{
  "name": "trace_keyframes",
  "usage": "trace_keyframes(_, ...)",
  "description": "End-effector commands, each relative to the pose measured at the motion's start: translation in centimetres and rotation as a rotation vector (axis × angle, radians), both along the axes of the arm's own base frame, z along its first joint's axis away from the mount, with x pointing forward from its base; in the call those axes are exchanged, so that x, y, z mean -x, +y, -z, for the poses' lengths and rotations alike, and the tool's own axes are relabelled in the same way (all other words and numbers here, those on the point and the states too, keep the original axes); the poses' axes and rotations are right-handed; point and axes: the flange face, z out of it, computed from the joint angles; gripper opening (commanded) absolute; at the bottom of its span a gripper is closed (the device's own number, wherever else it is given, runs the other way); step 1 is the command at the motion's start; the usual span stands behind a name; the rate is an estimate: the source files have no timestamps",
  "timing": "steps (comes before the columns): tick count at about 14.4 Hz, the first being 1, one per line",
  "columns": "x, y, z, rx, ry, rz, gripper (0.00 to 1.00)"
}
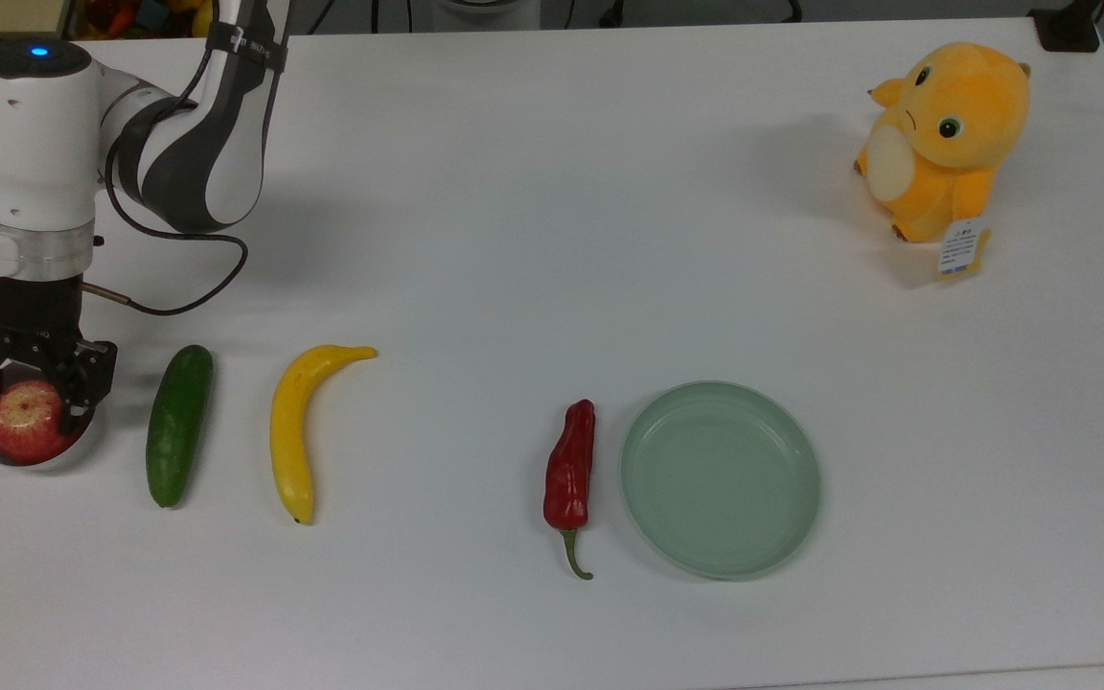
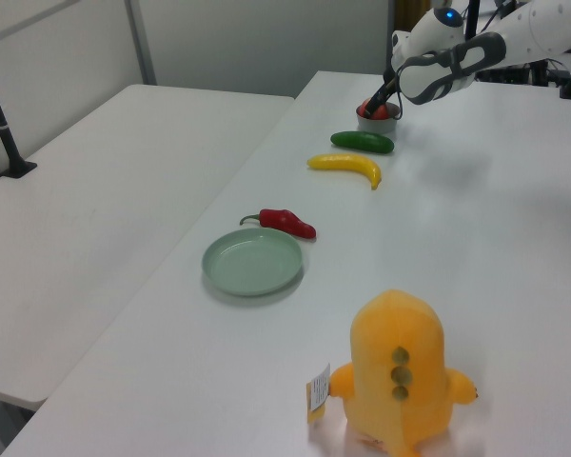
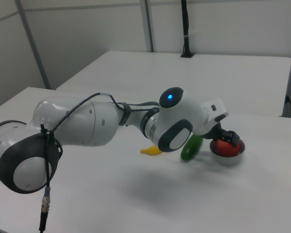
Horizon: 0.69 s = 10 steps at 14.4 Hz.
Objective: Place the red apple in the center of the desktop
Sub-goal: 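Lower the gripper onto the red apple and close on it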
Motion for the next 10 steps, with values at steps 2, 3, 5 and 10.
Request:
trace_keyframes(2, -0.2, 0.5, 0.5, 0.029, 0.005, -0.036, 0.13)
trace_keyframes(3, -0.2, 0.6, 0.4, 0.026, 0.003, -0.035, 0.06)
trace_keyframes(5, -0.2, 0.6, 0.1, 0.031, 0.002, -0.039, 0.00)
trace_keyframes(10, 0.7, 0.7, -2.5, 0.037, -0.010, -0.040, 0.00)
